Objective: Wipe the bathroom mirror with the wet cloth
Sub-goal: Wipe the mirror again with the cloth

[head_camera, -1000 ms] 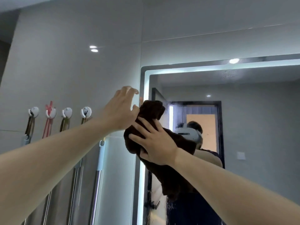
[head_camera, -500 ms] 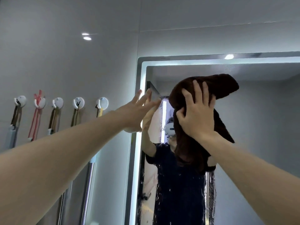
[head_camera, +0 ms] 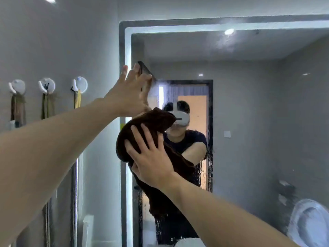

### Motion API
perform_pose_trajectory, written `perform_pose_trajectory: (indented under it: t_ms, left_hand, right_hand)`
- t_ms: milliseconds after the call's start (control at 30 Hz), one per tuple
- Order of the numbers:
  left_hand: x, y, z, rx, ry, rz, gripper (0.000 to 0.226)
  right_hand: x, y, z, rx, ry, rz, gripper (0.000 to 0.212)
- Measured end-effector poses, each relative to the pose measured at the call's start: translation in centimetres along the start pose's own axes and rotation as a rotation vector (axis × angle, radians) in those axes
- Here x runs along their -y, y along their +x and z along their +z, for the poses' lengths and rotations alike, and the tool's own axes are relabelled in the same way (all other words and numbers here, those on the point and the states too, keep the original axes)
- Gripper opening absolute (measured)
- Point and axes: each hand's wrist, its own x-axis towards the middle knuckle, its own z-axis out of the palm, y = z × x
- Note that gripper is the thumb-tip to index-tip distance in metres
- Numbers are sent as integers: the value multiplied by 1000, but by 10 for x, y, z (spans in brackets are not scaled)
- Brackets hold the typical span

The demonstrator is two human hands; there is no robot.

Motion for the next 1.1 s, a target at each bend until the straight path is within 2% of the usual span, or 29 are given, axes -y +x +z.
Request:
perform_pose_trajectory:
  t_ms: [67,167,267,467,733,1100]
  left_hand:
    - [-2,3,3,-42,-10,1,80]
    - [0,10,11,-139,-47,-49,62]
    - [-25,7,17,-176,-39,-70,57]
    - [-81,-2,38,-164,-42,138,76]
    - [-166,14,68,-143,52,353,78]
    - [-303,41,128,-201,103,564,71]
  right_hand:
    - [-3,-6,0,24,-15,-89,66]
    - [-34,-10,-11,-3,-37,-158,62]
    - [-75,-25,-24,-38,-34,-77,58]
    - [-152,-62,-50,-88,-61,62,60]
    - [-269,-149,-86,-171,-91,292,64]
    - [-341,-254,-97,-217,-21,515,67]
